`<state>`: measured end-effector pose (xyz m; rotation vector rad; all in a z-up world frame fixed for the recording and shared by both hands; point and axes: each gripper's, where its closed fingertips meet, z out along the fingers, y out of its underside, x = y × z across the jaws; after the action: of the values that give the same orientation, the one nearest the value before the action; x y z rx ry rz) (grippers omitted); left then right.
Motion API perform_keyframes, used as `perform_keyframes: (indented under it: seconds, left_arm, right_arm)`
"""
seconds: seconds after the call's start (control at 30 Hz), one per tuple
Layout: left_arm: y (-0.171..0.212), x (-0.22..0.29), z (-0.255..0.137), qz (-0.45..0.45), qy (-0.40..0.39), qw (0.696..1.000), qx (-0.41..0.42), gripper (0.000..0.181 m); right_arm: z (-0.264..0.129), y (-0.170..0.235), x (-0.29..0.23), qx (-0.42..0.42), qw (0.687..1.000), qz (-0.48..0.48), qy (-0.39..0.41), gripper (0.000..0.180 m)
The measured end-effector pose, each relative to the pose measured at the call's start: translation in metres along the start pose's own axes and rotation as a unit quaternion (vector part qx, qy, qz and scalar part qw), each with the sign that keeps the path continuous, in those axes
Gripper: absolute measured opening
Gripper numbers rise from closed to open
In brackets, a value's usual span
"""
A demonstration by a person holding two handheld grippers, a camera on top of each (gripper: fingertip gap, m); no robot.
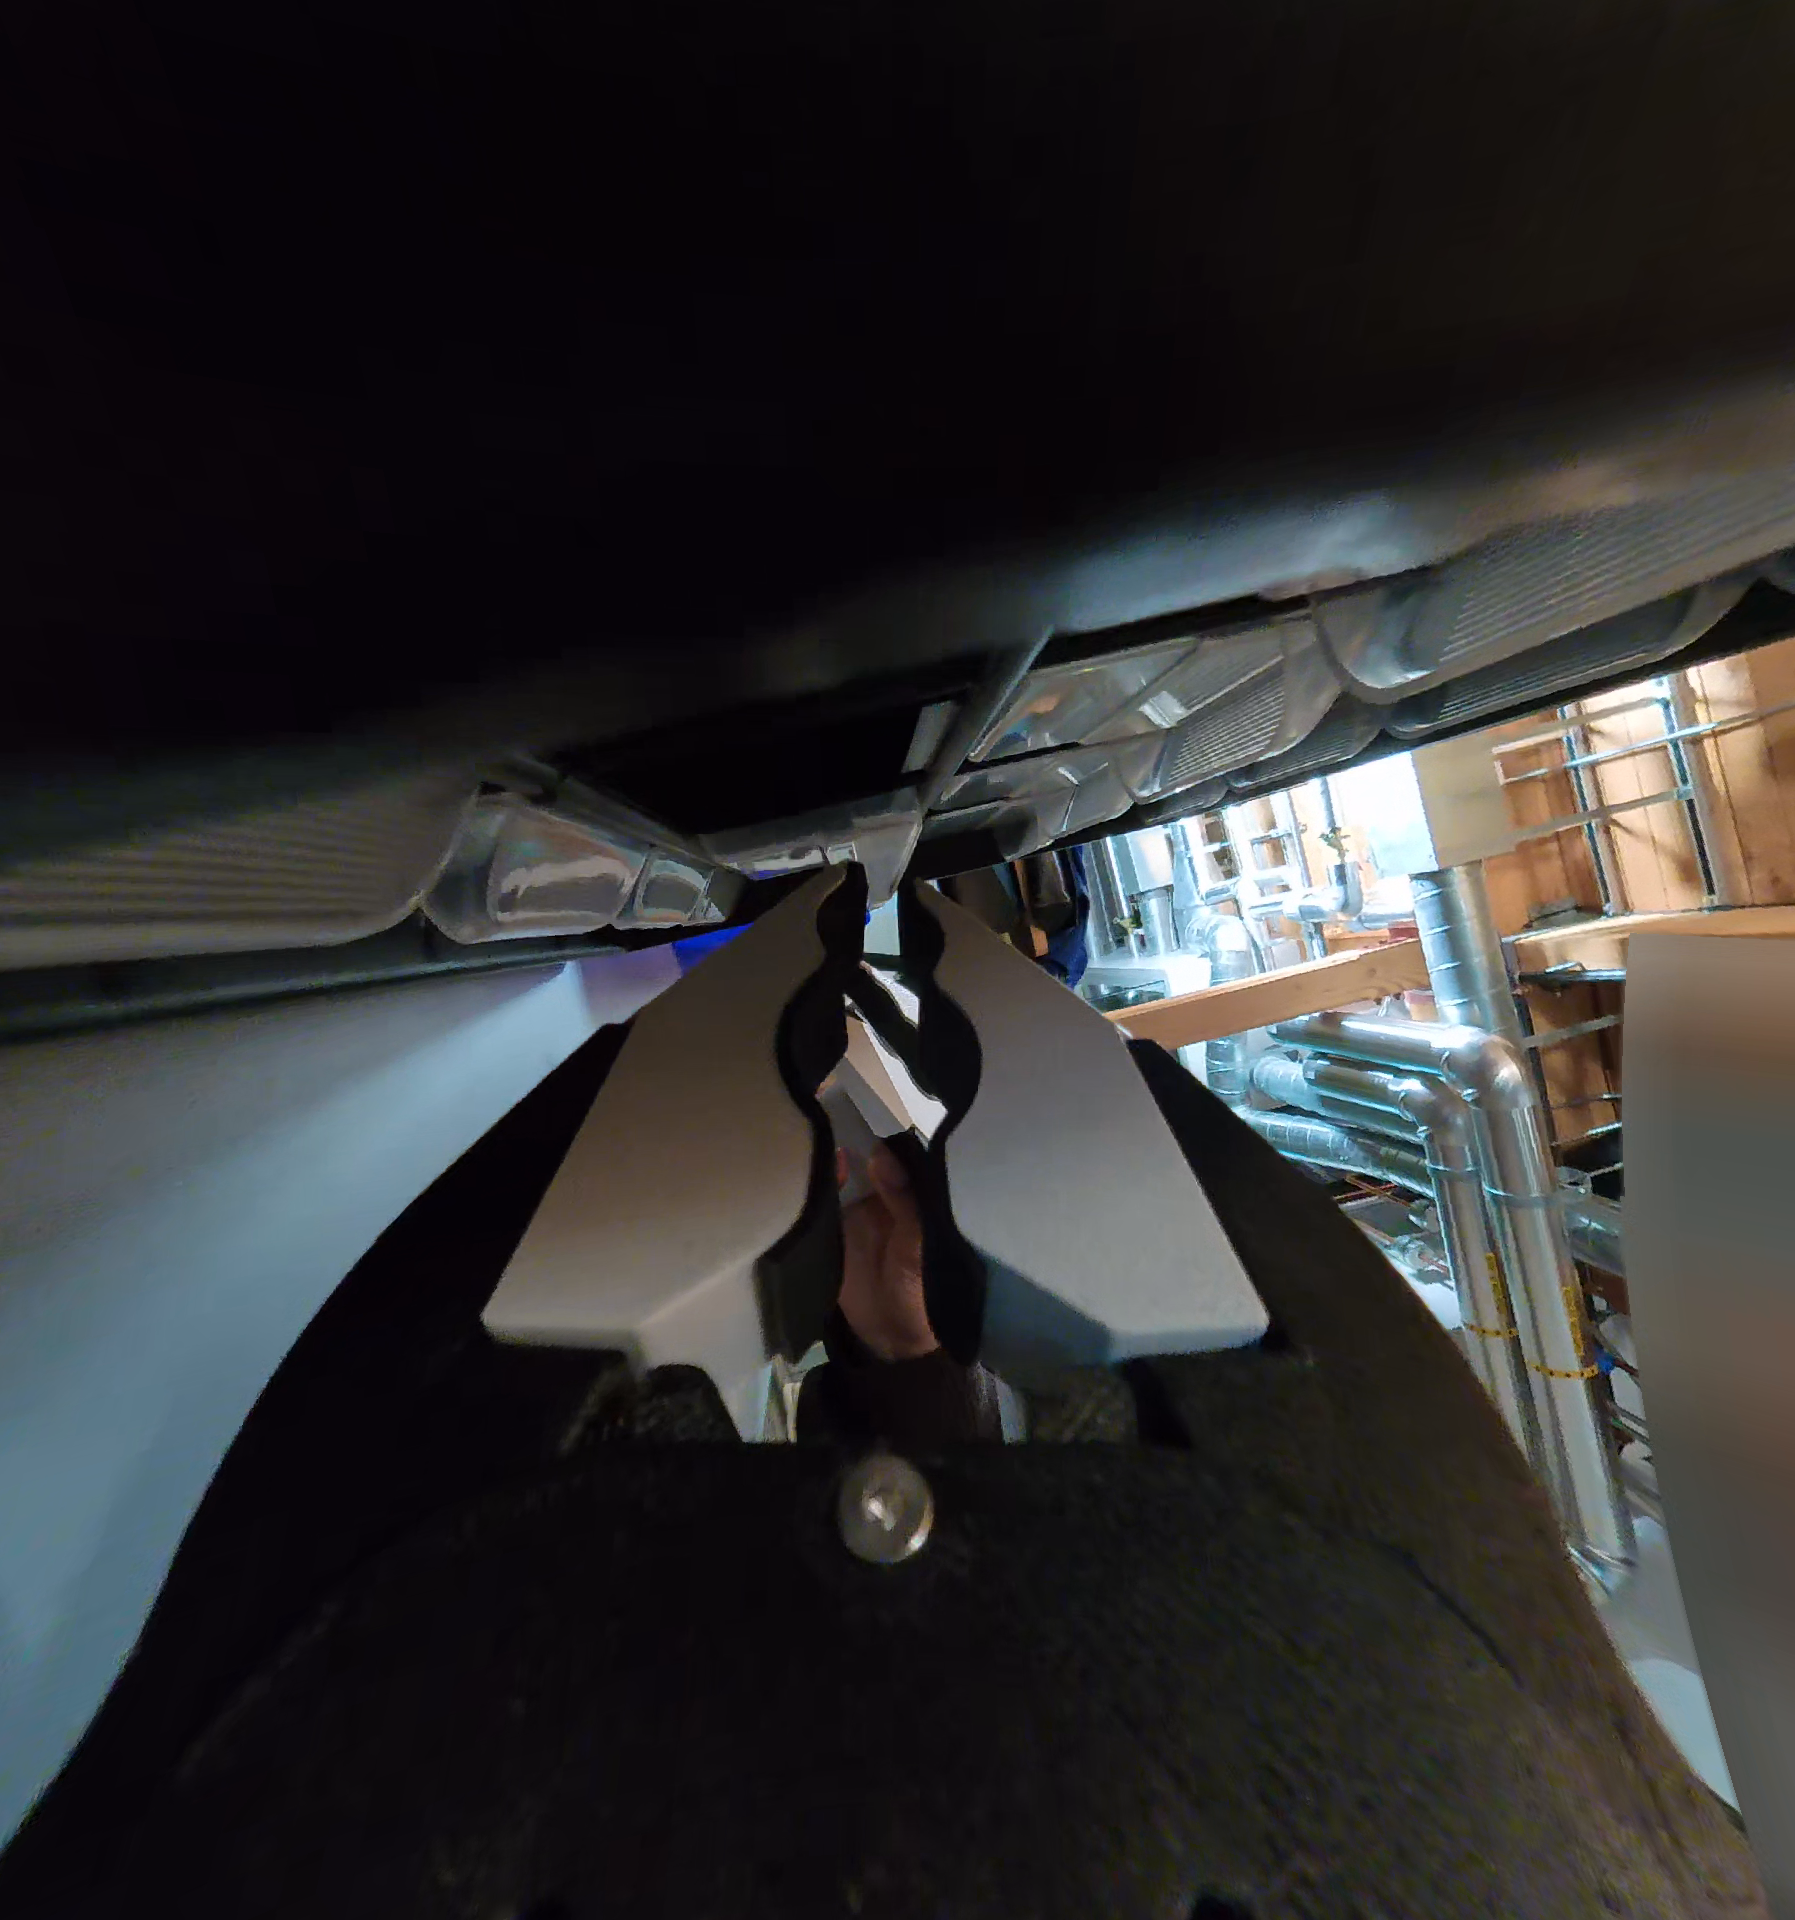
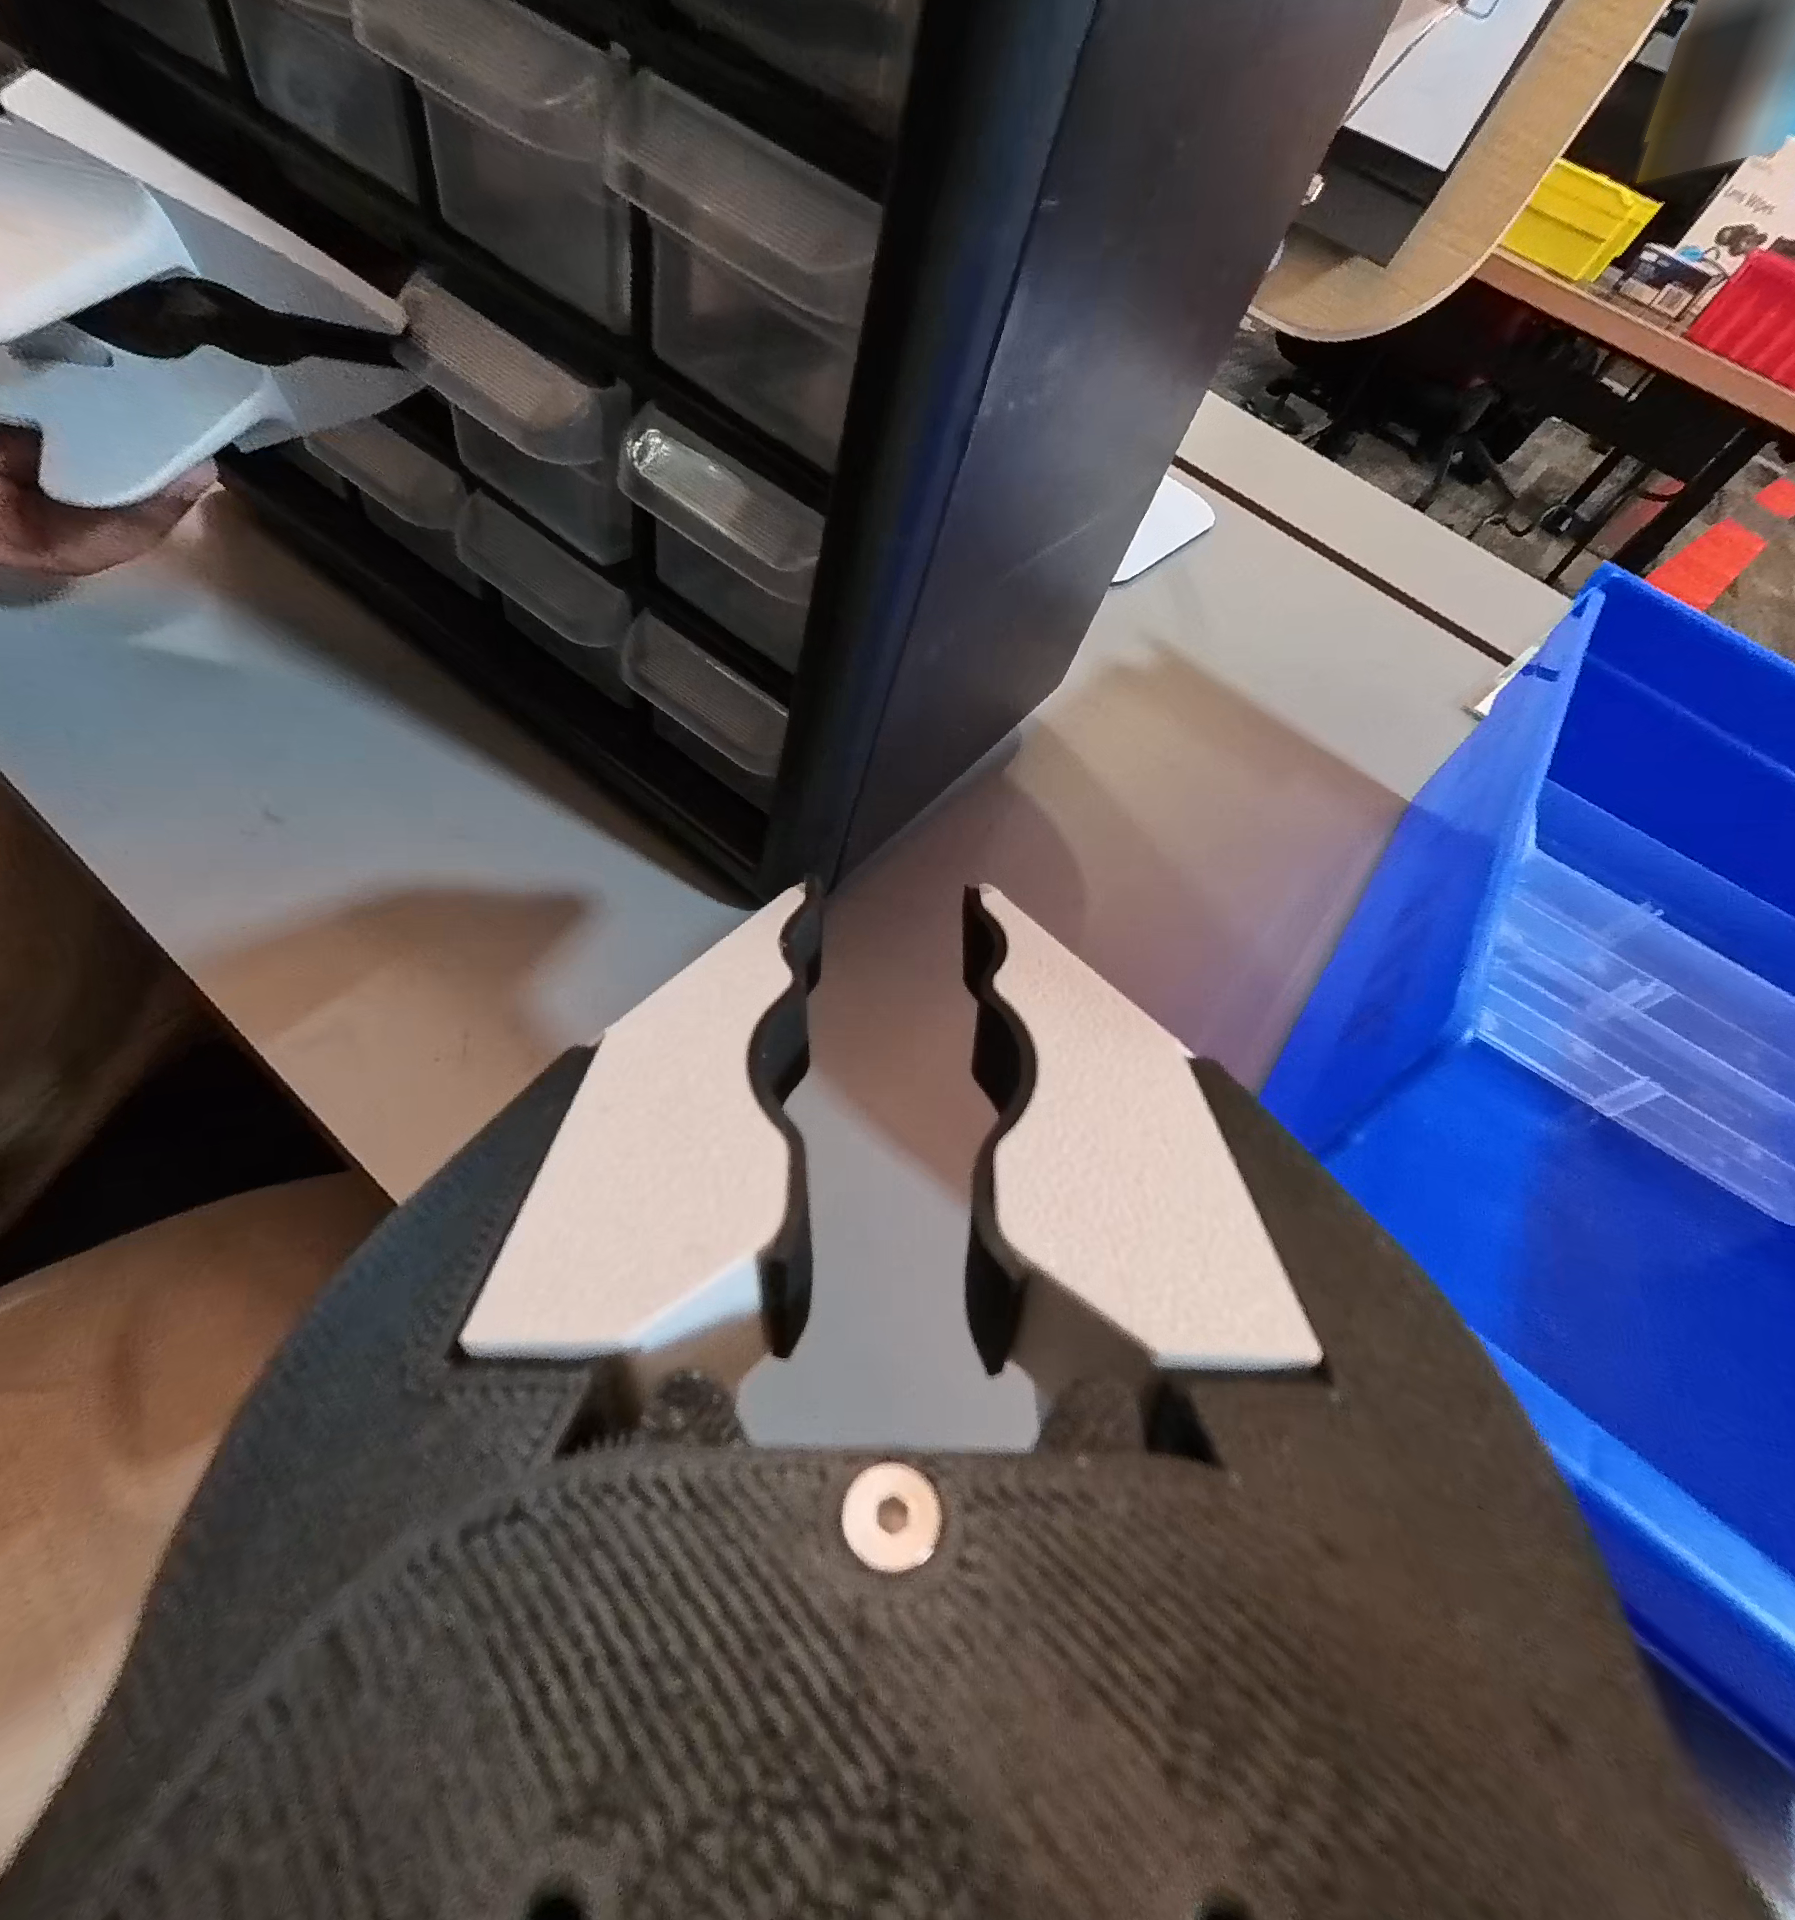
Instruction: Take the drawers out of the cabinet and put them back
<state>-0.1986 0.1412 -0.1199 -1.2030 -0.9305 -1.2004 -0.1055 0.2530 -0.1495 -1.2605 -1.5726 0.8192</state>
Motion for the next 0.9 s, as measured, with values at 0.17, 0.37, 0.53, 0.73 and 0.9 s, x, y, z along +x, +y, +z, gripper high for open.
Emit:
perform_keyframes:
  seconds: [0.17, 0.37, 0.53, 0.73, 0.9]
  left_arm:
    - [0.006, 0.003, -0.003, -0.004, 0.006, 1.000, -0.009, 0.002]
    - [0.027, 0.008, -0.014, -0.017, 0.007, 0.999, -0.028, 0.002]
    - [0.046, 0.009, -0.025, -0.039, 0.015, 0.997, -0.060, 0.002]
    - [0.047, 0.011, -0.032, -0.043, 0.026, 0.996, -0.070, 0.000]
    - [0.047, 0.012, -0.033, -0.049, 0.033, 0.996, -0.074, 0.000]
  right_arm:
    - [-0.003, -0.012, -0.004, 0.026, 1.000, -0.012, -0.006, 0.026]
    - [-0.013, -0.043, -0.030, 0.089, 0.988, -0.128, -0.002, 0.025]
    - [-0.005, -0.055, -0.083, 0.100, 0.972, -0.207, -0.045, 0.026]
    - [0.012, -0.063, -0.122, 0.096, 0.944, -0.313, -0.038, 0.033]
    - [0.019, -0.076, -0.114, 0.104, 0.955, -0.277, -0.026, 0.033]
